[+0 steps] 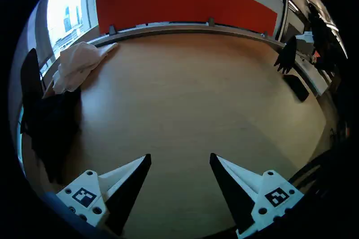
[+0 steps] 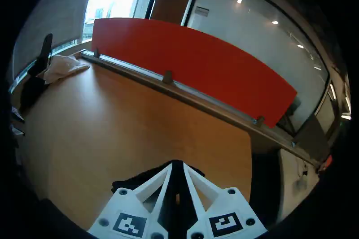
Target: Fold towel
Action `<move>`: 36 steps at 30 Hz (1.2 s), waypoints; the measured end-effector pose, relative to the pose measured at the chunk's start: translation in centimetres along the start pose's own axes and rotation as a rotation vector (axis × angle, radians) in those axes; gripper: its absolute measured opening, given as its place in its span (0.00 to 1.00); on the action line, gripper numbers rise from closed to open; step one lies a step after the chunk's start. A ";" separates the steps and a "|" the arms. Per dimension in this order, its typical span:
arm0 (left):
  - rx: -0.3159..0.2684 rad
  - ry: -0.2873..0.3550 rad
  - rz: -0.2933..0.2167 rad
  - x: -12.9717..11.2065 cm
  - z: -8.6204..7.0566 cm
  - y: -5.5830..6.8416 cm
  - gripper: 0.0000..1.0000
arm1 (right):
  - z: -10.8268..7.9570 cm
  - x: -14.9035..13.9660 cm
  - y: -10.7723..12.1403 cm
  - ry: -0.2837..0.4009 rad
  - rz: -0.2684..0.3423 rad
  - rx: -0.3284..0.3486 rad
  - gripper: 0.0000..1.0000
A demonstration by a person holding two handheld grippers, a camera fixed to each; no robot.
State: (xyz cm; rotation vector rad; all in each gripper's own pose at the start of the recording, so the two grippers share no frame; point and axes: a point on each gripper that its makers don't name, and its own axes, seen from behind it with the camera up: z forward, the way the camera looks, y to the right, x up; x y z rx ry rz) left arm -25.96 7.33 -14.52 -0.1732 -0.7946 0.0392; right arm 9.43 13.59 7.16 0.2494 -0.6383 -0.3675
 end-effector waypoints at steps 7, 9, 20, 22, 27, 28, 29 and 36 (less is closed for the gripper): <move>0.001 -0.002 0.003 0.0 0.0 0.0 0.97 | 0.1 -1.2 0.2 -0.017 0.008 0.000 0.02; 0.001 -0.002 0.006 0.1 0.0 0.1 0.97 | 0.0 -1.5 0.3 -0.021 0.010 -0.001 0.02; -0.008 -0.001 0.016 0.4 -0.1 0.4 0.97 | -1.8 -5.0 1.4 -0.057 0.047 -0.029 0.02; -0.008 -0.002 0.019 0.4 -0.1 0.3 0.97 | -2.2 -5.8 1.7 -0.065 0.057 -0.035 0.02; -0.008 -0.004 0.025 0.2 -0.2 0.3 0.97 | -3.1 -8.1 2.5 -0.089 0.073 -0.052 0.02; -0.008 -0.005 0.026 0.2 -0.2 0.3 0.97 | -3.2 -8.5 2.6 -0.095 0.075 -0.055 0.02; -0.008 -0.006 0.027 0.2 -0.2 0.3 0.97 | -3.4 -9.0 2.7 -0.101 0.078 -0.058 0.02; -0.008 -0.007 0.034 0.1 -0.3 0.4 0.97 | -4.7 -11.6 3.3 -0.130 0.102 -0.082 0.02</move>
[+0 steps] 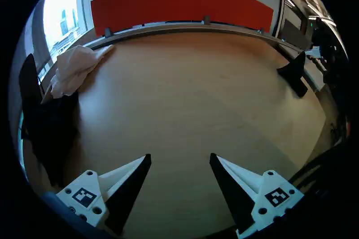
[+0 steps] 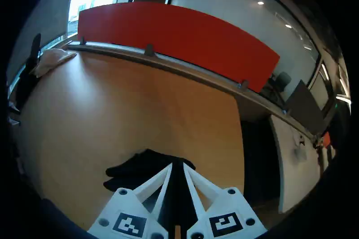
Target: Fold towel
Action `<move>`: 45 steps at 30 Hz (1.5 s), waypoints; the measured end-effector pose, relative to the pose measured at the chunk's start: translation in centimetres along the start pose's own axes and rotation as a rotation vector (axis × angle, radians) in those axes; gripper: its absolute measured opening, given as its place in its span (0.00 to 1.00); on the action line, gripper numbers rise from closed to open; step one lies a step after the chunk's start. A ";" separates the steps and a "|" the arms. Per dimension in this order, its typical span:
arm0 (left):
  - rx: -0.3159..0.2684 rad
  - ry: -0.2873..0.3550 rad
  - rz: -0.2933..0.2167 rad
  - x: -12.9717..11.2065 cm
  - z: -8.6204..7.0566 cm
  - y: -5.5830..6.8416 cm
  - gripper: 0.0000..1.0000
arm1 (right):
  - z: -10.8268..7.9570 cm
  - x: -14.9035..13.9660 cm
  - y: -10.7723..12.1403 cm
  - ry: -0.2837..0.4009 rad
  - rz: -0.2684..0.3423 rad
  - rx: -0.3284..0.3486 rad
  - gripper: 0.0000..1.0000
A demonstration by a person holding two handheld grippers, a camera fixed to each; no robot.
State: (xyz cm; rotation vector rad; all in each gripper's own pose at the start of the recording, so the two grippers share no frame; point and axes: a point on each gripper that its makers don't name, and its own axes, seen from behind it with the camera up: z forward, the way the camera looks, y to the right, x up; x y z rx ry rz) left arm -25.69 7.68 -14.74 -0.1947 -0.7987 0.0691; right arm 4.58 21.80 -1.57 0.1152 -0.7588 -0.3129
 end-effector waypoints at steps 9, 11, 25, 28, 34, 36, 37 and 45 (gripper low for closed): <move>0.001 -0.003 0.010 0.0 -0.1 0.0 0.97 | -0.7 -4.2 0.8 -0.042 0.051 -0.021 0.02; 0.002 -0.004 0.013 0.0 -0.2 0.1 0.97 | -0.8 -5.2 1.0 -0.056 0.057 -0.026 0.02; 0.005 -0.009 0.024 -0.2 -0.3 0.3 0.97 | -0.2 -11.8 1.7 -0.165 0.104 -0.050 0.02; 0.008 -0.010 0.026 -0.2 -0.4 0.2 0.97 | 0.0 -12.9 1.8 -0.187 0.115 -0.054 0.02; 0.012 -0.012 0.025 -0.2 -0.5 0.0 0.97 | 0.4 -15.2 1.8 -0.234 0.140 -0.059 0.02; 0.013 -0.013 0.025 -0.3 -0.6 -0.1 0.97 | 0.5 -15.9 1.7 -0.250 0.149 -0.059 0.02; 0.014 -0.013 0.026 -0.3 -0.6 -0.1 0.97 | 0.6 -16.2 1.6 -0.257 0.153 -0.060 0.02; 0.019 -0.016 0.029 -0.4 -0.8 -0.3 0.97 | 1.1 -18.6 1.0 -0.303 0.185 -0.067 0.02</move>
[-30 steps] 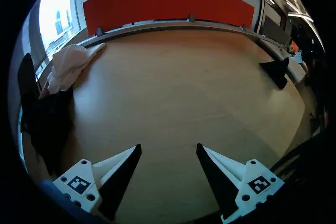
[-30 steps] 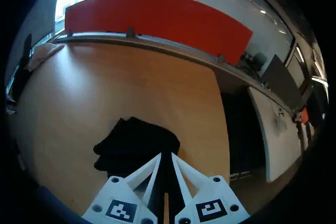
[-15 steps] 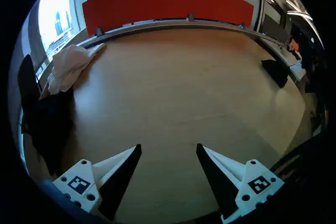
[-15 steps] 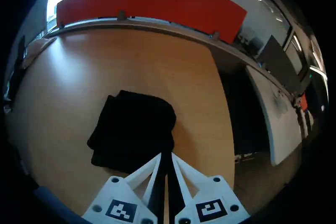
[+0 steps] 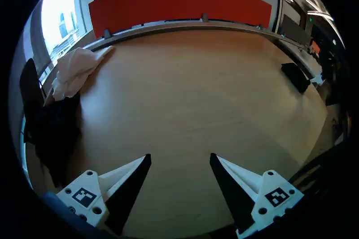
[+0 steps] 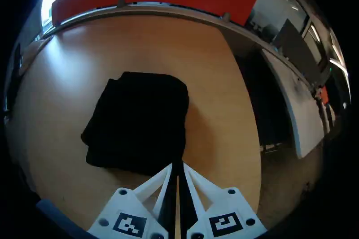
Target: Fold towel
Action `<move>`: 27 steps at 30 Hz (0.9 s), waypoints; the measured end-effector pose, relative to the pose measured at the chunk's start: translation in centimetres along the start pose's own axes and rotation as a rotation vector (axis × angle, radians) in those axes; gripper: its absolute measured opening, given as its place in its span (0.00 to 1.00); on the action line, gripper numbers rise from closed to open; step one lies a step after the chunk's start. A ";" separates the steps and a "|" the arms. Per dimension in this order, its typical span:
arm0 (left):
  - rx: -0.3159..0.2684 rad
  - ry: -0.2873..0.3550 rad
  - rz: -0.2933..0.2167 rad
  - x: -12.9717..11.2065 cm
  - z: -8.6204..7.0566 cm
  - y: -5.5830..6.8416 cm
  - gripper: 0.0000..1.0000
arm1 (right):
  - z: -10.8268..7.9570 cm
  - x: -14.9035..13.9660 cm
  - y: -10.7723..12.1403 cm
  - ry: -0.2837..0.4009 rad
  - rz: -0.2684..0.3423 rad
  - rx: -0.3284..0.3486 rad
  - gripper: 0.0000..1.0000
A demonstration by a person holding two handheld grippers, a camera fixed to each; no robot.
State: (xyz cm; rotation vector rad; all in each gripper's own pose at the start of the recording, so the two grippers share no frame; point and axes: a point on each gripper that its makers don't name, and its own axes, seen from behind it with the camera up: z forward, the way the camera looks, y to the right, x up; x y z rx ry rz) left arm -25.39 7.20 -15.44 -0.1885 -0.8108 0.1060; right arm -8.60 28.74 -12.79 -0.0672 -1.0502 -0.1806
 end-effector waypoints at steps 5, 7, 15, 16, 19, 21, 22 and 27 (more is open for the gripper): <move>0.002 -0.002 0.005 0.0 0.0 0.0 0.97 | 0.5 -0.5 0.0 -0.017 0.013 -0.009 0.03; 0.002 -0.003 0.005 -0.1 0.0 0.0 0.97 | 0.7 -0.6 0.0 -0.021 0.012 -0.013 0.04; 0.001 -0.005 0.003 -0.1 -0.1 0.2 0.97 | 0.9 -0.9 0.0 -0.027 0.012 -0.022 0.09; 0.002 -0.005 0.004 -0.1 -0.1 0.2 0.97 | 0.9 -0.9 0.0 -0.027 0.012 -0.022 0.10; 0.002 -0.006 0.008 -0.1 0.0 0.2 0.97 | 1.0 -1.0 0.2 -0.024 0.016 -0.026 0.17; 0.002 -0.007 0.009 0.0 0.0 0.2 0.97 | 1.0 -1.0 0.2 -0.020 0.019 -0.029 0.26; 0.002 -0.007 0.010 0.0 0.0 0.2 0.97 | 0.9 -1.0 0.3 -0.016 0.020 -0.029 0.31; -0.001 -0.006 0.010 0.1 0.0 0.2 0.97 | 0.4 -0.9 0.4 0.000 0.022 -0.030 0.72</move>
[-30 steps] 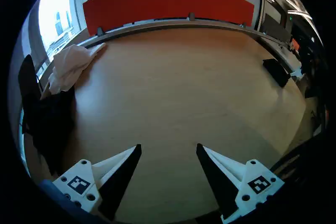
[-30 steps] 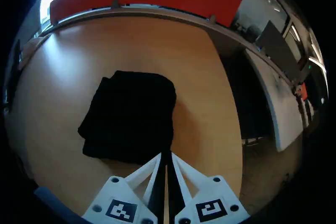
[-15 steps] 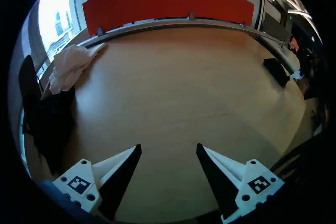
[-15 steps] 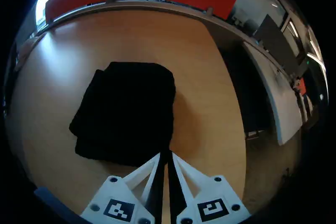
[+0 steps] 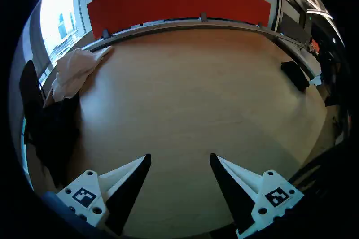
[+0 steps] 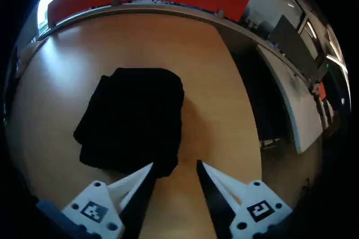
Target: Fold towel
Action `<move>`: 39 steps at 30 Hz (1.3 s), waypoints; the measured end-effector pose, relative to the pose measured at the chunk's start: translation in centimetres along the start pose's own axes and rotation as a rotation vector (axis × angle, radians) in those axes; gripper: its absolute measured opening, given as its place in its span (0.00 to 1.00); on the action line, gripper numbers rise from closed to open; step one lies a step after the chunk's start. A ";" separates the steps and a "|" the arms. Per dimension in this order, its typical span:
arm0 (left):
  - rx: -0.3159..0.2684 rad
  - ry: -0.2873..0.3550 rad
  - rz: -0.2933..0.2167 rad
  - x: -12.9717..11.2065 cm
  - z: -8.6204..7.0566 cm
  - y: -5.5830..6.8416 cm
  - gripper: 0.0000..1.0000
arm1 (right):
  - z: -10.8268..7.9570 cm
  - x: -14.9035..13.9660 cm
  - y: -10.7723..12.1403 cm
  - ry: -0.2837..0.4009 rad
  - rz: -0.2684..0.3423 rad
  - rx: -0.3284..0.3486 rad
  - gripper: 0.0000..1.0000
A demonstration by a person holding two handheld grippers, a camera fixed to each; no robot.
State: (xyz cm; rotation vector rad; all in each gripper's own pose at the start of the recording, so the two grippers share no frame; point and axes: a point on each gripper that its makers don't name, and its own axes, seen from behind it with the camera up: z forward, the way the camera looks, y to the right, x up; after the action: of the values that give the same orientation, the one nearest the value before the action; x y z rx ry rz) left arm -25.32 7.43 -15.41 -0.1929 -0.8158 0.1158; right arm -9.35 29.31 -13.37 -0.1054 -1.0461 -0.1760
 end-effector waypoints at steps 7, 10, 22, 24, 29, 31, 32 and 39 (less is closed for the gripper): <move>-0.004 0.000 0.003 0.1 0.1 0.2 0.97 | -0.6 0.2 0.0 0.023 0.008 0.001 1.00; -0.005 0.001 0.005 0.2 0.1 0.2 0.97 | -0.8 0.4 0.0 0.031 0.009 0.002 1.00; -0.006 0.007 0.004 0.4 0.0 0.1 0.97 | -1.5 0.9 -0.1 0.045 0.002 0.011 1.00; -0.006 0.007 0.003 0.4 0.0 0.1 0.97 | -1.6 1.0 -0.1 0.048 0.002 0.011 1.00; -0.005 0.009 0.001 0.4 0.0 0.1 0.97 | -2.0 1.2 -0.3 0.059 0.007 0.017 1.00; -0.005 0.010 -0.001 0.4 0.0 0.1 0.97 | -2.0 1.3 -0.4 0.064 0.011 0.021 1.00; -0.005 0.010 -0.001 0.4 -0.1 0.1 0.97 | -2.1 1.4 -0.5 0.067 0.012 0.023 1.00; -0.004 0.012 0.001 0.4 -0.1 0.0 0.97 | -2.1 2.4 -2.0 0.094 0.021 0.058 1.00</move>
State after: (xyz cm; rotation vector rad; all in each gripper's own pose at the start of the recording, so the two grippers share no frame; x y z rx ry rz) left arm -24.96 7.53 -15.20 -0.1976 -0.8043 0.1133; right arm -6.79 26.74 -12.39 -0.0549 -0.9558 -0.1302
